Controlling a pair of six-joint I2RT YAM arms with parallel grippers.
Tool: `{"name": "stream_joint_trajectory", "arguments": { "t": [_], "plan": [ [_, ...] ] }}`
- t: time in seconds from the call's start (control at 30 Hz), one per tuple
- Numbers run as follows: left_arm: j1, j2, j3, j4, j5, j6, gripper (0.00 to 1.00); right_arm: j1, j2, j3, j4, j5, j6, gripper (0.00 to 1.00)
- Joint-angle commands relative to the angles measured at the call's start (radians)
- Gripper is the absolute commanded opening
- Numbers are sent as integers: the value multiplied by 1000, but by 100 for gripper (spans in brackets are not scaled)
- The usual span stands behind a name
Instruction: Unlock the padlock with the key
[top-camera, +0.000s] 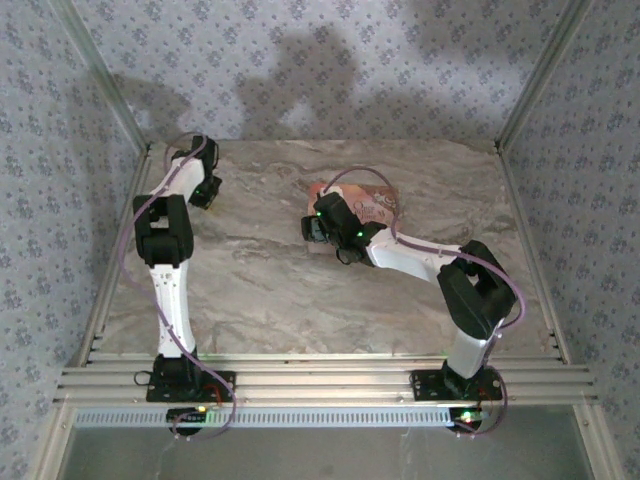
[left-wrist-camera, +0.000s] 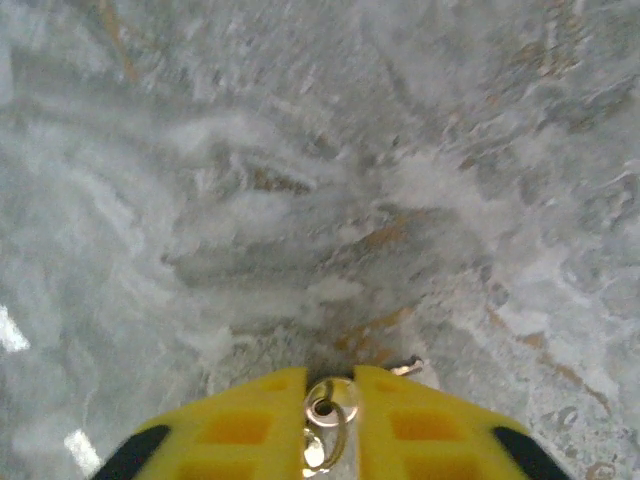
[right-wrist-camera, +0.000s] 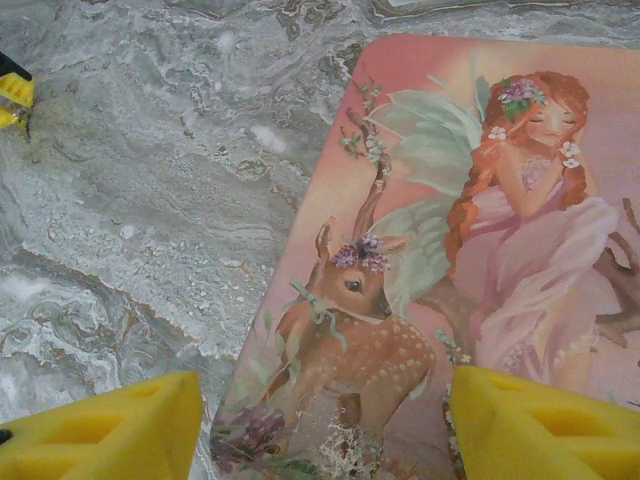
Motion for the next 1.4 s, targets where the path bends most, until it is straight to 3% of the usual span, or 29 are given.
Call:
{"name": "stream_joint_trajectory", "arguments": {
  "t": [0.0, 0.13, 0.3, 0.6, 0.8, 1.1, 1.27, 1.37],
  "plan": [
    [19, 51, -13, 27, -8, 32, 10, -4, -6, -13, -9, 1, 16, 68],
    [14, 37, -31, 32, 3, 71, 1, -4, -25, -20, -16, 7, 18, 68],
    [0, -51, -164, 108, 25, 152, 0, -11, -64, -36, -23, 7, 35, 68],
    [-19, -315, -513, 366, 256, 402, 0, -52, -233, -131, -34, -24, 95, 68],
    [-74, -480, -619, 361, 430, 626, 0, -80, -392, -231, -57, -74, 123, 68],
    [-121, -755, -762, 307, 685, 834, 0, -137, -652, -392, -95, -211, 135, 67],
    [-180, -917, -812, 252, 748, 927, 0, -136, -738, -422, -112, -266, 207, 65],
    [-241, -1023, -837, 241, 721, 959, 0, -111, -749, -406, -109, -314, 231, 63]
  ]
}}
